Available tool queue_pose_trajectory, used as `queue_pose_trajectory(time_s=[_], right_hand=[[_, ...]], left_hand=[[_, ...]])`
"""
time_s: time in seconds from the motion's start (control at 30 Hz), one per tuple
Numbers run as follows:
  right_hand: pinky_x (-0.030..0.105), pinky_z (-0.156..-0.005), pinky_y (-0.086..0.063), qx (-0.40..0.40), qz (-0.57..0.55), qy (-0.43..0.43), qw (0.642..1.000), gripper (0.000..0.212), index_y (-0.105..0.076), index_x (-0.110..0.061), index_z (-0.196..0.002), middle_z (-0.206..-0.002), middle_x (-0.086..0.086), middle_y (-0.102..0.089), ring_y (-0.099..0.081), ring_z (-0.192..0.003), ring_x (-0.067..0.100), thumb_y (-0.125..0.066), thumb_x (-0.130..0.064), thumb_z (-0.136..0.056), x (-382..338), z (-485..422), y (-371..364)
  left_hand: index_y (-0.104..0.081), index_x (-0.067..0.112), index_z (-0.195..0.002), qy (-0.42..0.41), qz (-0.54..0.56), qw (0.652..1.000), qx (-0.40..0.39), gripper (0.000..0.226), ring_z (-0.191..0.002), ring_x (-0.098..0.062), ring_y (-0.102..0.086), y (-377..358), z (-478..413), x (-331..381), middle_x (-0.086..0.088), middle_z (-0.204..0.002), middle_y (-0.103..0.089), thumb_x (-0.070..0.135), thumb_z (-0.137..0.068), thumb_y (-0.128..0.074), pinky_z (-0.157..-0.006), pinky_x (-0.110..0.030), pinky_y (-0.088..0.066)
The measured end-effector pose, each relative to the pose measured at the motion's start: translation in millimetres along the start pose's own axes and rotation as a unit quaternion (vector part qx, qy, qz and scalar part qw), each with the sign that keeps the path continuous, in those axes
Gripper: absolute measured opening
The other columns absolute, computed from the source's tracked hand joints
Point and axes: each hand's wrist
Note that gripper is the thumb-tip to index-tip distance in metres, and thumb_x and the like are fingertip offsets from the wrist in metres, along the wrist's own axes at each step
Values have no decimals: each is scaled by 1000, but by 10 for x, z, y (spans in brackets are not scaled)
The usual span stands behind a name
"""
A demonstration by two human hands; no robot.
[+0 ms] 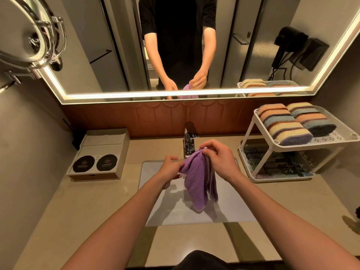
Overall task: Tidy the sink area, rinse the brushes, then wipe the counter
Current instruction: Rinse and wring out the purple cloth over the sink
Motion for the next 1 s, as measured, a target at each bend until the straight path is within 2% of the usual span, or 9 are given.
queue_pose_trajectory(time_s=[0.17,0.27,0.33,0.43,0.53,0.7,0.8,0.9,1.0], right_hand=[[8,-76,-48,6,-15,0,1000,18,-73,-26,-98,-92,-17,-71,-63,-92,-4,-62,-13,-98,2,16,4],[8,-75,-48,10,-19,-1,1000,17,-72,-25,-99,-93,-16,-70,-62,-92,-5,-61,-12,-98,-12,12,45],[9,-74,-48,3,-7,-10,1000,18,-71,-27,-98,-94,-15,-70,-62,-92,-4,-60,-13,-99,-15,-13,88],[15,-70,-47,-18,32,-31,999,17,-70,-27,-97,-93,-9,-68,-61,-88,3,-59,-14,-100,-3,-36,118],[21,-68,-49,-9,36,-43,998,15,-68,-24,-98,-90,-5,-66,-61,-84,9,-57,-15,-101,-4,-64,85],[22,-70,-48,-58,10,-74,995,16,-62,-23,-113,-99,6,-63,-59,-87,16,-49,-17,-105,1,-92,37],[28,-83,-51,-134,-61,-125,981,29,-57,-30,-129,-111,7,-62,-63,-99,19,-41,-18,-108,6,-100,5],[26,-82,-48,-181,-90,-169,965,32,-62,-24,-122,-117,2,-64,-61,-102,13,-39,-12,-103,-27,-136,-56],[25,-81,-49,-167,-57,-133,975,36,-67,-20,-107,-106,-3,-66,-61,-102,14,-33,-13,-103,-84,-114,-104]], left_hand=[[-57,4,-110,14,16,999,27,28,-96,-27,-66,79,-146,-31,-23,-120,-64,-7,-86,-66,-69,-28,-57],[-63,6,-100,-29,12,998,53,23,-97,-27,-66,172,-133,21,-21,-114,-67,-11,-84,-67,-78,-32,-59],[-65,10,-97,-86,-34,992,85,20,-98,-25,-66,247,-60,144,-13,-107,-68,-8,-88,-64,-87,-35,-58],[-68,12,-95,-222,-111,959,136,23,-82,-16,-62,376,65,426,-3,-89,-67,-8,-90,-56,-75,-27,-53],[-70,16,-95,-306,-214,916,145,28,-82,-10,-61,443,139,615,0,-92,-67,-7,-91,-55,-73,-25,-54],[-70,22,-91,-299,-221,914,163,33,-91,-10,-60,473,132,624,-2,-103,-63,-8,-90,-57,-80,-30,-57],[-70,23,-96,-288,-194,923,166,33,-93,-11,-60,486,178,661,-2,-104,-62,-8,-89,-60,-77,-26,-56],[-71,19,-100,-267,-148,939,158,32,-87,-12,-60,461,244,697,-4,-101,-62,-9,-88,-61,-65,-15,-51],[-70,15,-103,-239,-78,953,167,30,-82,-10,-58,435,273,751,-5,-96,-61,-10,-88,-62,-61,-12,-49]])
Point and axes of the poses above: each hand's wrist, its own z-axis away from the middle knuckle, its own y-axis out of the back of the hand, x = y × z
